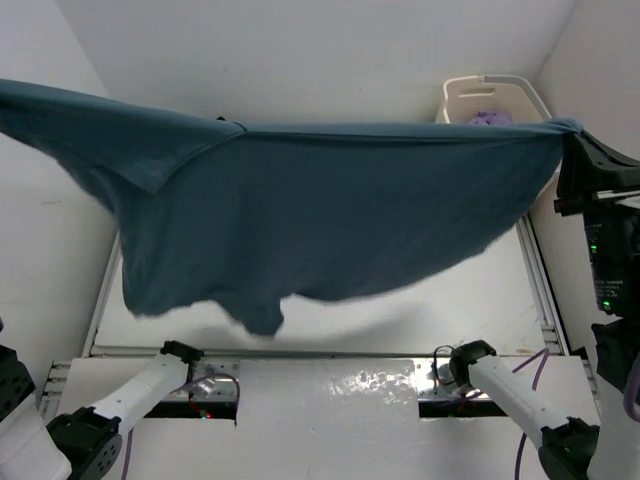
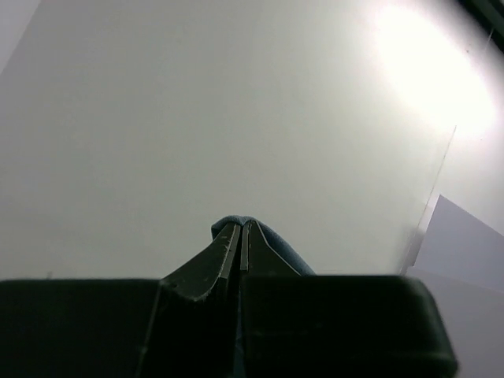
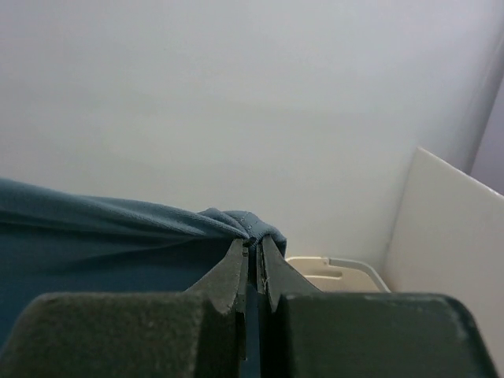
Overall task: Fold and stack the t-shirts
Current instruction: Flatten out the tshirt
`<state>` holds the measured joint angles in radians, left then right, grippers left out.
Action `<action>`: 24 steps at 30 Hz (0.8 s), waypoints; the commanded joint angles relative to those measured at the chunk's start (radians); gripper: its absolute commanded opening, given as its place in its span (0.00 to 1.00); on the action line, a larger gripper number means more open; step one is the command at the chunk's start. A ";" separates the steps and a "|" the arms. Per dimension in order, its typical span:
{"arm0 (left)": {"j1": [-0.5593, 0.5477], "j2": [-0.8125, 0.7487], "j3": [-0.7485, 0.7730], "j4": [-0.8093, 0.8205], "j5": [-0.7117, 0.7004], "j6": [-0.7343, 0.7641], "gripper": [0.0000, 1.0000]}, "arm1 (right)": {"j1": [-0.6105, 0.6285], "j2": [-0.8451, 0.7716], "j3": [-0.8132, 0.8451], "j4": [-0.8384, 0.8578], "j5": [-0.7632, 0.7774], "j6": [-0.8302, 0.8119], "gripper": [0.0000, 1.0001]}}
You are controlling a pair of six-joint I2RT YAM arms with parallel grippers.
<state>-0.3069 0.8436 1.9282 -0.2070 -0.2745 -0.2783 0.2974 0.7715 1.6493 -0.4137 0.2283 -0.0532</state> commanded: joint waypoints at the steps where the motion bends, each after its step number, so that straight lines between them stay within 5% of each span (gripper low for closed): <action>1: -0.005 0.110 0.077 -0.012 -0.025 0.083 0.00 | -0.001 0.026 0.006 -0.046 0.002 -0.016 0.00; 8: -0.005 0.274 0.022 0.036 -0.135 0.102 0.00 | -0.001 0.109 -0.127 0.027 0.078 -0.019 0.00; 14: 0.031 0.423 -0.320 0.297 -0.082 0.148 0.00 | -0.003 0.276 -0.374 0.208 0.248 -0.017 0.00; 19: 0.095 0.763 -0.388 0.362 0.102 0.091 0.00 | -0.139 0.509 -0.512 0.350 0.014 0.108 0.00; 24: 0.098 1.218 -0.172 0.293 0.185 0.079 0.00 | -0.233 0.878 -0.468 0.440 -0.072 0.162 0.00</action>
<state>-0.2161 1.9236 1.6123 0.0566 -0.1738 -0.1856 0.0952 1.5425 1.1252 -0.1024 0.2359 0.0563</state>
